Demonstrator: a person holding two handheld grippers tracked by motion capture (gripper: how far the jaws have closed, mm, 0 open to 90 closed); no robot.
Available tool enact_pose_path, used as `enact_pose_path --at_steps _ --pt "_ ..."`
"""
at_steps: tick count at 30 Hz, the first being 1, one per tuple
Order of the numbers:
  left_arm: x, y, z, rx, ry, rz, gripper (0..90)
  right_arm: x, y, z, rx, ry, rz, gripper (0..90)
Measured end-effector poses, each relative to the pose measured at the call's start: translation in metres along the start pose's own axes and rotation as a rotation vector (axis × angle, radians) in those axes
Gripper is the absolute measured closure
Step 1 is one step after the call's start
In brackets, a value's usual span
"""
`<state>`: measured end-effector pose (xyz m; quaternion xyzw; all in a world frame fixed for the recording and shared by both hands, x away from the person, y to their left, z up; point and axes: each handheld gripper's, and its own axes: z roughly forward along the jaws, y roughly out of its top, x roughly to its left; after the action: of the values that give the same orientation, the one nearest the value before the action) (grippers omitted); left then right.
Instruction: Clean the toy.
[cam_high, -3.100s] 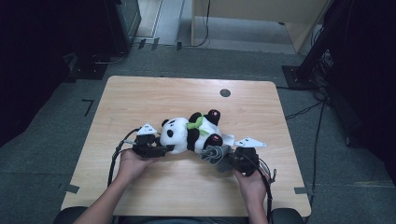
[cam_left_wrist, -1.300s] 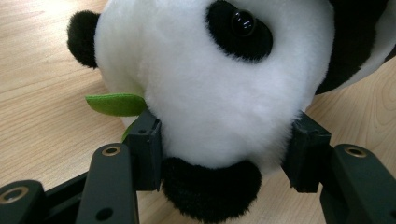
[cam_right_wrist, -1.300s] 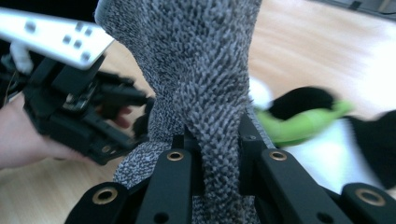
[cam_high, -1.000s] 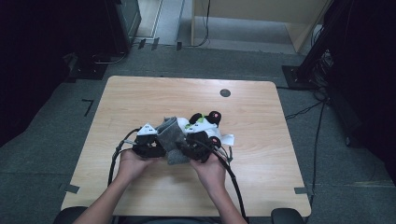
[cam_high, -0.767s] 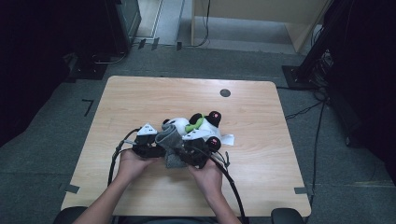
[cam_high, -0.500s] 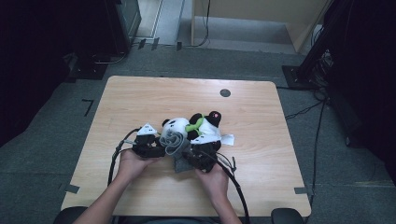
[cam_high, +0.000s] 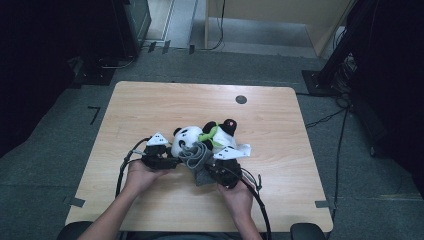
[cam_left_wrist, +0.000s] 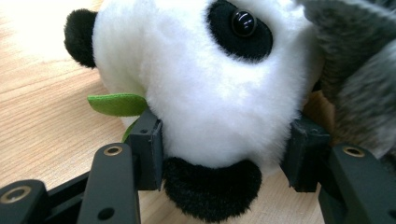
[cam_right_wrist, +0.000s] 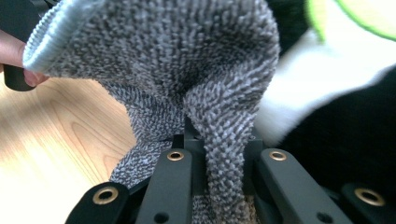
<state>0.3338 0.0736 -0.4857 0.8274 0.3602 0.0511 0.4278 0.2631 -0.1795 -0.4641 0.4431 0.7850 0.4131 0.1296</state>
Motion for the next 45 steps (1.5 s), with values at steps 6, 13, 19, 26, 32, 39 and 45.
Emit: enact_pose_path --at_steps 6,13,19,26,32,39,45 --pt "0.000 0.000 0.000 0.004 -0.002 0.008 43.8 -0.010 0.000 -0.024 -0.017 -0.060 -0.012 80.7" --pt "0.001 0.001 0.000 0.006 -0.007 0.003 43.8 -0.024 -0.003 -0.039 0.000 -0.084 -0.040 80.7" --pt "0.002 0.002 0.000 0.009 -0.012 -0.002 43.8 -0.031 -0.007 -0.047 -0.004 -0.086 -0.027 80.7" --pt "0.003 0.003 0.000 0.012 -0.021 -0.019 43.8 -0.046 -0.010 -0.062 -0.020 -0.106 0.012 80.3" --pt "0.004 0.004 0.000 0.017 -0.025 -0.028 43.9 -0.063 -0.008 -0.072 -0.033 -0.122 0.063 80.3" --pt "0.003 0.004 -0.001 0.027 -0.015 -0.001 43.9 -0.090 0.000 -0.084 -0.066 -0.124 0.140 80.3" --pt "0.004 0.003 -0.001 0.022 -0.017 0.004 43.8 -0.104 0.011 -0.083 -0.042 -0.120 0.138 80.4"
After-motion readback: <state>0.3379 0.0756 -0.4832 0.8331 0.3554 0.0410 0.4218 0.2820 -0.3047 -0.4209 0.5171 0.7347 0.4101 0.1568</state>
